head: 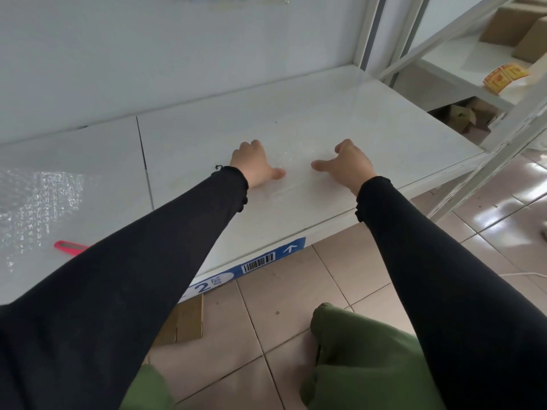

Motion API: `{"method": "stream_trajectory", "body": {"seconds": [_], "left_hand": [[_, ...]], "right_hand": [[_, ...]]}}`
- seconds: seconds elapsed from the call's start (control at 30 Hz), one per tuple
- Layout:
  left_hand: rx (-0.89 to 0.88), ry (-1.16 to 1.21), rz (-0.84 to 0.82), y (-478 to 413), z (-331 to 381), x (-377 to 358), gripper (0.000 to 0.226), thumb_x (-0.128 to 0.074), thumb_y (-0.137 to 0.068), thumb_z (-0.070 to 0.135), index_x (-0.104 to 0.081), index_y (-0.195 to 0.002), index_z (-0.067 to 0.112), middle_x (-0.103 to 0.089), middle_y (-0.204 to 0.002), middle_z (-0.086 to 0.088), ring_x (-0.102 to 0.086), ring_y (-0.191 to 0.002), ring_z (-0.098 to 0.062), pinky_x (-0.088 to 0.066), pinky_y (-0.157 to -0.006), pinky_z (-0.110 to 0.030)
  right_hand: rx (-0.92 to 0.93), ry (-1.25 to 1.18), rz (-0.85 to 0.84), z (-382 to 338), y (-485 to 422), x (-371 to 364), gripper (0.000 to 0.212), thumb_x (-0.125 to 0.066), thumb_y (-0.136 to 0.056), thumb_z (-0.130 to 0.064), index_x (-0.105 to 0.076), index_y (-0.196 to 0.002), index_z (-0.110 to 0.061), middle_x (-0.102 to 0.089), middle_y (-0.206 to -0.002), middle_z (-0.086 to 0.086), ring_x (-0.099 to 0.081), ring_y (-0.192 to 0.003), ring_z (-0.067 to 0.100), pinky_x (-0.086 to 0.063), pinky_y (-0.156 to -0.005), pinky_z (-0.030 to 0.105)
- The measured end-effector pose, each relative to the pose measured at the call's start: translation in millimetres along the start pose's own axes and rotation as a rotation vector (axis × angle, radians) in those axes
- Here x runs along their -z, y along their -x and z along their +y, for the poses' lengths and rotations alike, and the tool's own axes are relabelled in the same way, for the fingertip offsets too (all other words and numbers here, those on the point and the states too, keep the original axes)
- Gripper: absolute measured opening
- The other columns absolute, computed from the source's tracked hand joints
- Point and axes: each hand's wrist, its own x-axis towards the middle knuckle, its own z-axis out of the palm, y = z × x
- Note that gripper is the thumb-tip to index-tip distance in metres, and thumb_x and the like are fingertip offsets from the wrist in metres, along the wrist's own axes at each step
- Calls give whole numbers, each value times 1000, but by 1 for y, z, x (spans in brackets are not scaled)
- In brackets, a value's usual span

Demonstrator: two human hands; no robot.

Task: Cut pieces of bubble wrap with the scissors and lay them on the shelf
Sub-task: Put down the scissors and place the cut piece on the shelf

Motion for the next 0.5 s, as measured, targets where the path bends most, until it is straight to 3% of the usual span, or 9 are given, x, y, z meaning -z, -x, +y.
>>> {"method": "stream_trajectory", "body": {"seconds": [0.17, 0.27, 0.4, 0.5], "left_hand": [[33, 129, -170, -14, 5, 7, 69, -84, -80, 32, -51, -131, -1, -58, -127, -16, -60, -114, -34, -51, -97, -43], [31, 319, -198, -16, -3, 9, 60, -88, -74, 24, -56, -121, 5, -53, -116, -10, -54, -104, -30, -47, -87, -37], [-23, 574, -106, -22, -20, 16, 52, -81, -82, 10, -55, -127, 6, -56, -123, -5, -55, -97, -19, -45, -72, -26], [5, 793, -92, -37, -35, 31, 41, -76, -85, 5, -57, -120, 12, -63, -127, -8, -66, -88, -16, -54, -70, -26]], "right_hand": [[-30, 50, -134, -10, -9, -3, 57, -77, -86, -28, -54, -129, 3, -60, -127, 16, -59, -116, 35, -46, -87, 36], [-12, -27, -179, -14, -14, -6, 37, -76, -86, -19, -60, -112, 1, -61, -110, 13, -60, -102, 30, -48, -86, 39], [37, -380, -138, -21, -21, -15, 25, -73, -86, -7, -50, -96, -10, -55, -90, 1, -54, -79, 18, -45, -64, 21], [74, -641, -154, -32, -34, -23, 17, -69, -88, -5, -54, -96, -10, -62, -94, 6, -61, -84, 22, -52, -70, 24]]}}
